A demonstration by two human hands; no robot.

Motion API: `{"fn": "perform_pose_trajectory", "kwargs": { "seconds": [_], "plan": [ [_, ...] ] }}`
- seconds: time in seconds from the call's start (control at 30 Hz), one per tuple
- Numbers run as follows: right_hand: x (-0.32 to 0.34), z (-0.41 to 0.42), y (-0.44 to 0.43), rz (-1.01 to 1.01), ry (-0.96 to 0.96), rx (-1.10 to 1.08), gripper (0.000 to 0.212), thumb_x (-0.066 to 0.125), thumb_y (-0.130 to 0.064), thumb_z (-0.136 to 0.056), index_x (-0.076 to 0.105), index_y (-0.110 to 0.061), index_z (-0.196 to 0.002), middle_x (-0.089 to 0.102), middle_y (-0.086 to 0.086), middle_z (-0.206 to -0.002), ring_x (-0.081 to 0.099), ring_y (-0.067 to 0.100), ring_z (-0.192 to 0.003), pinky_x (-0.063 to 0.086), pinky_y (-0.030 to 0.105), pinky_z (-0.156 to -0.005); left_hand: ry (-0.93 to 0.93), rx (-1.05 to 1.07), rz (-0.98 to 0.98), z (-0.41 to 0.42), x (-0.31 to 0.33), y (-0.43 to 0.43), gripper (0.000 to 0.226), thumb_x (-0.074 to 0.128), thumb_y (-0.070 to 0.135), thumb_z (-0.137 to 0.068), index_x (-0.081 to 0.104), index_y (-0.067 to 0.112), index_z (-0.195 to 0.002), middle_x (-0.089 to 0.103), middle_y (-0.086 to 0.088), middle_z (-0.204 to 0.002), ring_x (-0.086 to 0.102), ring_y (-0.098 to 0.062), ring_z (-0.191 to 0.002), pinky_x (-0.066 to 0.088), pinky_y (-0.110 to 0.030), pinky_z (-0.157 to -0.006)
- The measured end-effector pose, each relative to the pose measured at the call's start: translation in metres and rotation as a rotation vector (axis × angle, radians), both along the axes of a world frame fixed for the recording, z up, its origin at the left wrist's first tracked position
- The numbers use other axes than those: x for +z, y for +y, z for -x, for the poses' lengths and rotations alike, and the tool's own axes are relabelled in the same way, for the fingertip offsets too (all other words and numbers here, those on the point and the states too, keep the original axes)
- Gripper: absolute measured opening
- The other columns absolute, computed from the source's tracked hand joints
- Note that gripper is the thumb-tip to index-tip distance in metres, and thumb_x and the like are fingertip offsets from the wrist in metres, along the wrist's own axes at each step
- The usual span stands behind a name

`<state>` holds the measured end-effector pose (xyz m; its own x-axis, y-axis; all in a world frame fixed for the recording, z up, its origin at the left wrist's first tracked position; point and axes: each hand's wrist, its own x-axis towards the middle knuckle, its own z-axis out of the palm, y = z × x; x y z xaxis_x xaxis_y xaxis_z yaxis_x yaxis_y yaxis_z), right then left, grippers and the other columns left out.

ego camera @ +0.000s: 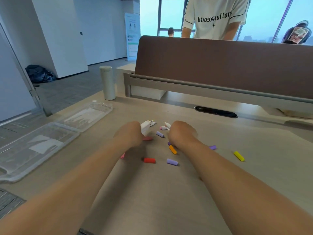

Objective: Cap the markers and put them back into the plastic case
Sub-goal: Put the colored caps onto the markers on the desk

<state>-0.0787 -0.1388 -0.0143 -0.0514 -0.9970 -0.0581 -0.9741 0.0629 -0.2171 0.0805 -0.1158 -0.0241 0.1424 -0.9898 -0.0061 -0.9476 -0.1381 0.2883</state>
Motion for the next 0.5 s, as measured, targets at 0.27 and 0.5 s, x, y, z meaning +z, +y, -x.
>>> {"fn": "perform_pose_trajectory", "kwargs": {
  "seconds": [0.27,0.5],
  "plan": [
    [0.001,0.007,0.0,-0.022,-0.065,-0.015,0.014,0.065,-0.009,-0.085,0.054,-0.013,-0.077,0.058,0.003,-0.077,0.062,0.023,-0.083,0.043,0.027,-0.066,0.198,0.037,0.042,0.004,0.011,0.004,0.012,0.057,0.021,-0.089,0.053,0.009,-0.091,0.054,-0.007,-0.078,0.052,-0.021,-0.066,0.035,-0.026,-0.052],
    [0.009,0.013,-0.006,0.0,-0.24,-0.055,0.007,0.067,-0.013,-0.08,0.061,-0.009,-0.081,0.065,0.008,-0.075,0.065,0.026,-0.074,0.044,0.029,-0.06,0.18,0.043,0.092,0.007,0.015,0.003,0.015,0.059,0.02,-0.089,0.05,0.011,-0.097,0.053,-0.007,-0.088,0.051,-0.024,-0.075,0.034,-0.028,-0.052]
  ]
}}
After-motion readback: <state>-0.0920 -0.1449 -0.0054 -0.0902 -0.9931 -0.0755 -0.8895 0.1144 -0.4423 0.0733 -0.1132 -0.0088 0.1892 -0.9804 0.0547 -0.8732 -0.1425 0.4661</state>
